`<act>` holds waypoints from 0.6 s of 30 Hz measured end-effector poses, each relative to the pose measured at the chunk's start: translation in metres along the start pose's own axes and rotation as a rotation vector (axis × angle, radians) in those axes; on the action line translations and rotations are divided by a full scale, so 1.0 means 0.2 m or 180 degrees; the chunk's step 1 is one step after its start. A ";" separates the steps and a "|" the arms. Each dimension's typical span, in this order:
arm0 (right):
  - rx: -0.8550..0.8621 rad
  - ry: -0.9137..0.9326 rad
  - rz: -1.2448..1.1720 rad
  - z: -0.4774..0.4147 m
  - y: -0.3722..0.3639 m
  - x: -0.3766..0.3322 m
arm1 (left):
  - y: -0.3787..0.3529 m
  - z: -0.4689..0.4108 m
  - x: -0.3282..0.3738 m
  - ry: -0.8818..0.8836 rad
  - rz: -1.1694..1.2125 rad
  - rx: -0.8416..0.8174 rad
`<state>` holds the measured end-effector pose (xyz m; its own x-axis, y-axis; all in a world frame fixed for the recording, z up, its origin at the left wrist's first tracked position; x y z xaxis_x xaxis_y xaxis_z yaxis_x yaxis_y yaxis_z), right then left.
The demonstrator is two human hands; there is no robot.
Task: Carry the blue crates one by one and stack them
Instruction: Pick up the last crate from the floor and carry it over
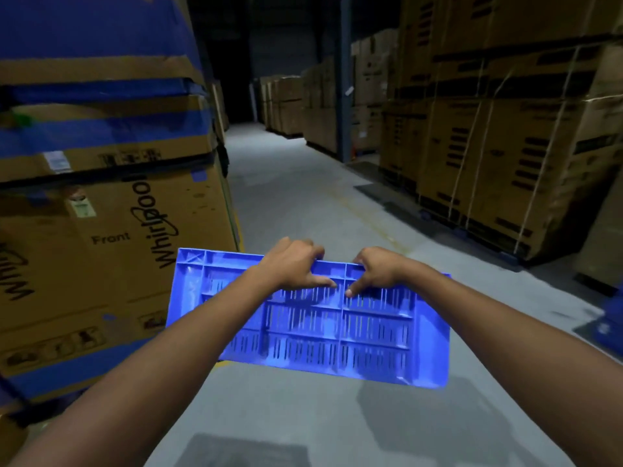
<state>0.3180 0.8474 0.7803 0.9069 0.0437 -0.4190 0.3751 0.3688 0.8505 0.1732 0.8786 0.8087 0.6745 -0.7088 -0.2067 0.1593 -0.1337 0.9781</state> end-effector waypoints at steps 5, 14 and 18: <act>0.0305 -0.0270 0.0189 0.10 0.20 0.30 | 0.08 -0.33 0.15 -0.0026 0.0065 -0.0020; 0.0571 -0.0740 -0.0048 0.14 0.68 1.31 | 0.30 -1.33 0.70 -0.0638 -0.0016 0.0263; 0.0669 -0.0928 -0.0224 0.18 0.93 1.72 | 0.42 -1.76 0.94 -0.0865 -0.0089 0.0416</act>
<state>0.7059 0.8982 0.8049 0.8827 -0.2525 -0.3963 0.4422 0.1612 0.8823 0.5674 0.9769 0.8441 0.4506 -0.8607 -0.2371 0.0692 -0.2311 0.9705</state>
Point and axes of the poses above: each hand's wrist, its own z-axis away from the middle knuckle, its own y-axis out of the back of the hand, x = y × z, the point moved 7 cm from there along -z, towards the middle knuckle, and after that the axes turned 12 degrees about -x, right-handed, at the moved point
